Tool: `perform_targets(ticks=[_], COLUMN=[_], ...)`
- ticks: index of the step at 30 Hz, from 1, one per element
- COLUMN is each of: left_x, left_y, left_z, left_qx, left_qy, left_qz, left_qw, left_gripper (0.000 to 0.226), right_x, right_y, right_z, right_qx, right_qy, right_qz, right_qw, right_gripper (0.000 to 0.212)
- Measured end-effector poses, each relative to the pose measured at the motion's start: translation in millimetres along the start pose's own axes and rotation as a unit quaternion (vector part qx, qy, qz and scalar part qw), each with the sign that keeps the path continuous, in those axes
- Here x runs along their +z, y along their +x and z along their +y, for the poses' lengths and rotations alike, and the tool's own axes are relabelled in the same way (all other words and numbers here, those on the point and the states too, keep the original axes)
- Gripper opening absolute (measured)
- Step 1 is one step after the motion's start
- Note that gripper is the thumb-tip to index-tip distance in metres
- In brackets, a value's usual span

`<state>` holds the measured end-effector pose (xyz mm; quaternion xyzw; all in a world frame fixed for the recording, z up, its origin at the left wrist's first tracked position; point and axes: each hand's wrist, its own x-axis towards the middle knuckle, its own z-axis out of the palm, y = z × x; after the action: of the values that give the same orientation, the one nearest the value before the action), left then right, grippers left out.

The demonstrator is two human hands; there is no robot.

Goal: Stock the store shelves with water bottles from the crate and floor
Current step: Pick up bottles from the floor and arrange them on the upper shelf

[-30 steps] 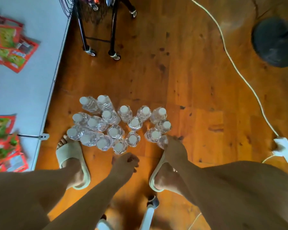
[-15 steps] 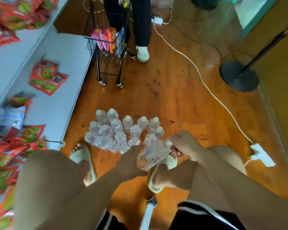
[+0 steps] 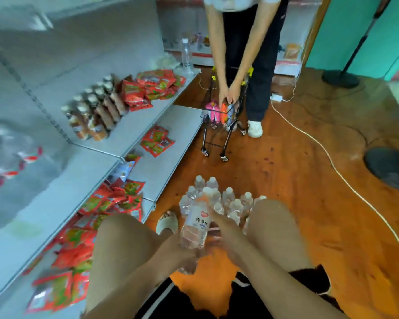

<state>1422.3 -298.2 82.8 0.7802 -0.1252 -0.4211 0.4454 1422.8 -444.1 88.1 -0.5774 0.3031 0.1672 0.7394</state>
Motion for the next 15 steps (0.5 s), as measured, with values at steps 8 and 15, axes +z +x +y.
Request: perform_targets(ticks=[8,15], left_x=[-43.9,-40.6], left_y=[-105.4,-162.6], left_z=[-48.6,-76.2], left_qx=[0.058,0.030], left_qy=[-0.280,-0.337], left_qz=[0.221,0.347], left_qw=[0.932,0.875], left_gripper=[0.022,0.043], right_x=[110.9,167.6], right_y=[-24.0,-26.7], right_z=[3.8,28.2], right_qx=[-0.091,-0.091], right_qy=[-0.119,-0.203], right_qz=[-0.197,-0.295], right_qw=[0.969,0.929], right_gripper=[0.023,0.055])
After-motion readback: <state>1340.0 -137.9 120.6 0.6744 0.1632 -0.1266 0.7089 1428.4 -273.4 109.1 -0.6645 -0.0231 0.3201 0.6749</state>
